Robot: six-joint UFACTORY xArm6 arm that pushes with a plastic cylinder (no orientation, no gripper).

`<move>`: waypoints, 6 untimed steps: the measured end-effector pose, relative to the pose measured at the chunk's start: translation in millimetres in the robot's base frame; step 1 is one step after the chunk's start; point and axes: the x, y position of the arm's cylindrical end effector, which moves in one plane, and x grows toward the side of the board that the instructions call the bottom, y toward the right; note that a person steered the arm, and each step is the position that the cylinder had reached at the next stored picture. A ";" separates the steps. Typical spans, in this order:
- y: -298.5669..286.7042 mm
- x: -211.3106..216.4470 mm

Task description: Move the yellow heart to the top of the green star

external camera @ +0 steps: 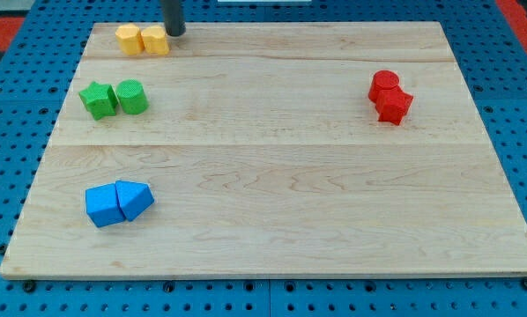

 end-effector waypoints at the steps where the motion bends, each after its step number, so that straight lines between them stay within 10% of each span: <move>1: -11.6 33.6; 6: -1.2 102.5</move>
